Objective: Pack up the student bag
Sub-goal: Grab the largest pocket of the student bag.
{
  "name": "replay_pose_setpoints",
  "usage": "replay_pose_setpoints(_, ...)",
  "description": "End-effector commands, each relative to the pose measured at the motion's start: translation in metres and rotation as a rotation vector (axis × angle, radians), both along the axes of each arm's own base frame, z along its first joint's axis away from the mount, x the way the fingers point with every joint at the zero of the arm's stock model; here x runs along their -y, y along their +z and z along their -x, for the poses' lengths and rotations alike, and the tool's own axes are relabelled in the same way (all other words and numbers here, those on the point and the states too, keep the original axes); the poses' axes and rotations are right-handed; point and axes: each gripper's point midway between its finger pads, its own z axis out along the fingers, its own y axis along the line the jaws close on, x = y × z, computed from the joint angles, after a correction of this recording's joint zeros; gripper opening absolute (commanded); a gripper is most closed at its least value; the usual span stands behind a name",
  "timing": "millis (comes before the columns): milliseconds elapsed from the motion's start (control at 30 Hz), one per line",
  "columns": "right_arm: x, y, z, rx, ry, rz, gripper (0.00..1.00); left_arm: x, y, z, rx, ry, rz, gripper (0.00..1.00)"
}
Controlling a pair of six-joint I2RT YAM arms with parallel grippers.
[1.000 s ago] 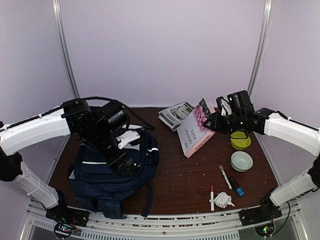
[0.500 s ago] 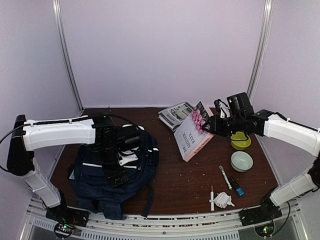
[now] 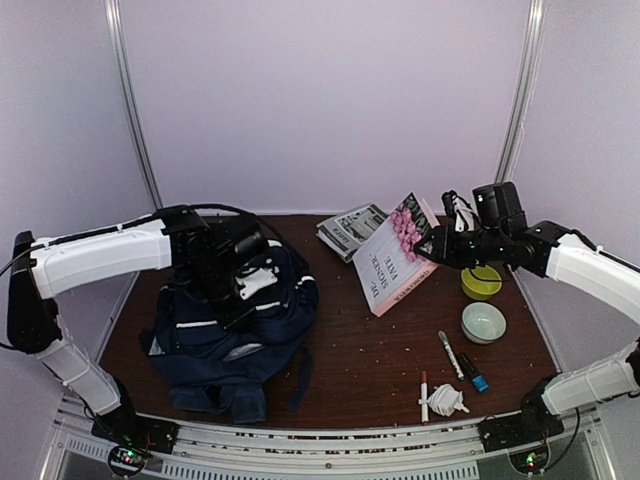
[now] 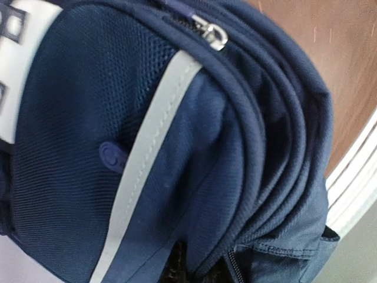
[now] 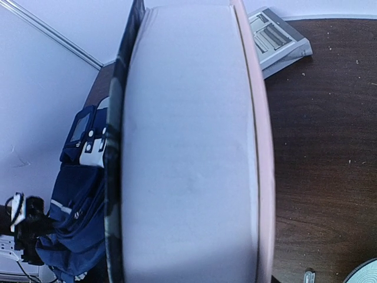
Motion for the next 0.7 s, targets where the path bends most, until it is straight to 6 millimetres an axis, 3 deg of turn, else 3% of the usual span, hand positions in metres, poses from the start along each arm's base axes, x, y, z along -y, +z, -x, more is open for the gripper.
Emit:
replay_pose_setpoints(0, -0.001, 0.051, 0.007, 0.107, 0.027, -0.07, 0.29, 0.054, 0.113, -0.1, 0.393, 0.169, 0.468, 0.0)
replay_pose_setpoints(133, -0.007, 0.076, 0.021, 0.121, 0.063, -0.167, 0.29, 0.069, 0.172, -0.136, 0.5, 0.256, 0.65, 0.0)
replay_pose_setpoints(300, -0.025, 0.104, 0.036, 0.173, 0.063, -0.421, 0.27, 0.075, 0.214, -0.162, 0.55, 0.381, 0.839, 0.0)
replay_pose_setpoints(367, -0.036, 0.101, 0.037, 0.152, 0.026, -0.541, 0.27, 0.077, 0.239, -0.169, 0.59, 0.414, 0.914, 0.0)
replay_pose_setpoints(500, -0.044, 0.07, 0.03, 0.084, -0.093, -0.61, 0.25, 0.071, 0.283, -0.178, 0.687, 0.473, 1.006, 0.0)
replay_pose_setpoints(667, -0.07, 0.061, 0.032, 0.045, -0.093, -0.696, 0.23, 0.075, 0.304, -0.189, 0.734, 0.49, 1.054, 0.0)
